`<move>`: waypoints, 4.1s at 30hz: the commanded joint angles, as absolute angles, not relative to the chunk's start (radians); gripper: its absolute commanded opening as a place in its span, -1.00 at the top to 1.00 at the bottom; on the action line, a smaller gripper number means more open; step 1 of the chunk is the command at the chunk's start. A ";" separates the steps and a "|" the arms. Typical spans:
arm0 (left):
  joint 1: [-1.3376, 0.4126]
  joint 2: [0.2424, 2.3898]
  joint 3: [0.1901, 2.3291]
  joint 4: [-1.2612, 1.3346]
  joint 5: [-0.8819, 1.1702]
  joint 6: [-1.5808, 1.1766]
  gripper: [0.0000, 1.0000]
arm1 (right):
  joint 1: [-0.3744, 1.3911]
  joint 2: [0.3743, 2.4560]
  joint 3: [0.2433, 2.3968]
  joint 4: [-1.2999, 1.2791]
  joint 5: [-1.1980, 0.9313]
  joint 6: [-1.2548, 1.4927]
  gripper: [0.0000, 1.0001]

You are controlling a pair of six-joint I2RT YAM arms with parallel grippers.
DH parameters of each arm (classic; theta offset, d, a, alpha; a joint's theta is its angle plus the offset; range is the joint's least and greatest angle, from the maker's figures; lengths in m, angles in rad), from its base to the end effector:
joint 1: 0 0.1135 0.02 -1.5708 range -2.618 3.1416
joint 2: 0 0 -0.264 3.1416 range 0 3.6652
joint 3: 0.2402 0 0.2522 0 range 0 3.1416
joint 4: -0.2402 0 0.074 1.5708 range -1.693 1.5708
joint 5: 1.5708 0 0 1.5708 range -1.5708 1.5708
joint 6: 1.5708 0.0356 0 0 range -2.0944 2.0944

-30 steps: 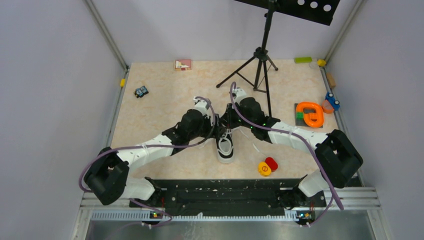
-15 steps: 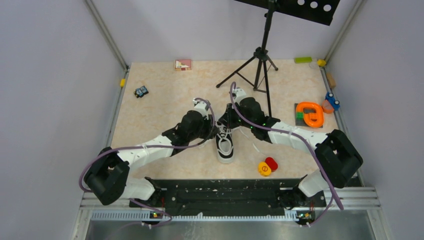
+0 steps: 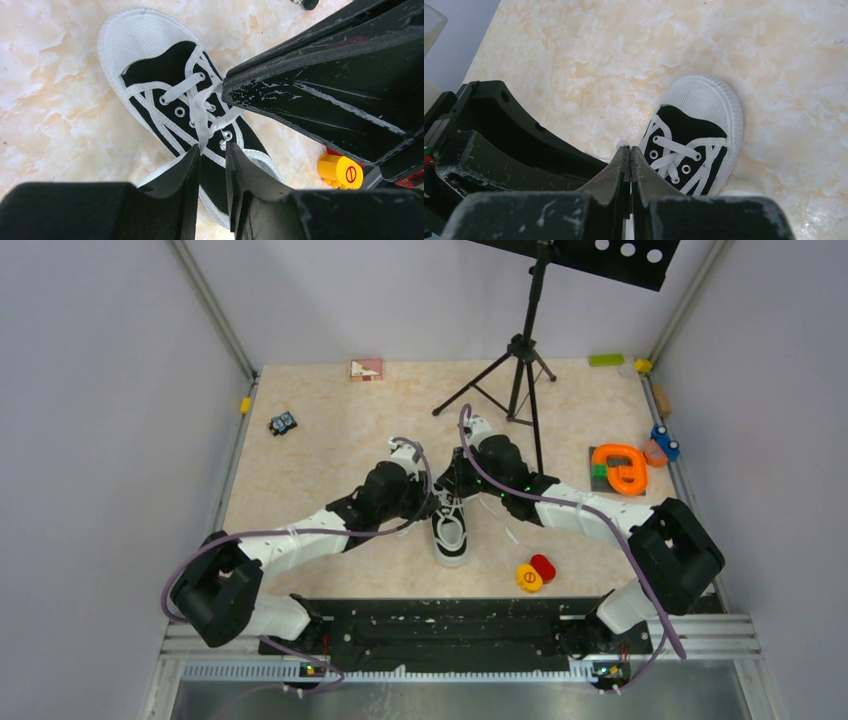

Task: Tie the shoes
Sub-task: Wrap the shoelace around the shoelace.

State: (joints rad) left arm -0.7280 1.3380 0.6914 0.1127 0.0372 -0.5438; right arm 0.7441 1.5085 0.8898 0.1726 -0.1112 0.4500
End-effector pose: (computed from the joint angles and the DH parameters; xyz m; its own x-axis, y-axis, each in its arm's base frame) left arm 0.2119 -0.1907 0.2149 -0.6815 -0.0852 -0.7269 0.3929 0.7953 -0.4616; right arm 0.2450 0.2309 0.2366 -0.6106 0.0254 -0.7915 -0.5344 0.7244 0.4355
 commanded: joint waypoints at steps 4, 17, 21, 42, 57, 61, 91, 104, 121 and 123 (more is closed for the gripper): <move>-0.733 1.358 0.687 0.156 0.045 -0.539 0.52 | 0.756 1.506 0.905 0.224 -0.115 0.455 1.00; -0.732 1.378 0.694 0.179 0.068 -0.549 1.00 | 0.756 1.502 0.902 0.224 -0.116 0.454 1.00; -0.733 1.390 0.706 0.189 0.065 -0.551 1.00 | 0.756 1.499 0.900 0.221 -0.115 0.453 1.00; -0.733 1.429 0.760 0.193 0.068 -0.539 0.52 | 0.756 1.494 0.897 0.219 -0.117 0.454 1.00; -0.733 1.443 0.773 0.199 0.062 -0.540 0.39 | 0.756 1.495 0.900 0.216 -0.120 0.452 1.00; -0.733 1.449 0.776 0.202 0.064 -0.541 0.39 | 0.756 1.496 0.900 0.213 -0.120 0.451 1.00; -0.733 1.494 0.777 0.278 0.173 -0.518 1.00 | 0.747 1.276 0.908 0.008 0.213 0.487 -0.86; -0.732 1.481 0.771 0.277 0.222 -0.418 1.00 | 0.628 1.188 0.874 -0.186 -0.079 0.573 -0.66; -0.732 1.491 0.769 0.266 0.232 -0.412 1.00 | 0.600 1.464 0.854 0.111 -0.295 0.753 -0.65; -0.732 1.490 0.769 0.265 0.234 -0.410 1.00 | 0.597 1.483 0.845 0.141 -0.303 0.773 -0.61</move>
State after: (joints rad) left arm -0.7151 1.4971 0.7509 0.2184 0.1890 -0.4263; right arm 0.6071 1.4452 0.8566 -0.0063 -0.2699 0.6987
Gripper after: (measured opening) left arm 0.009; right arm 0.821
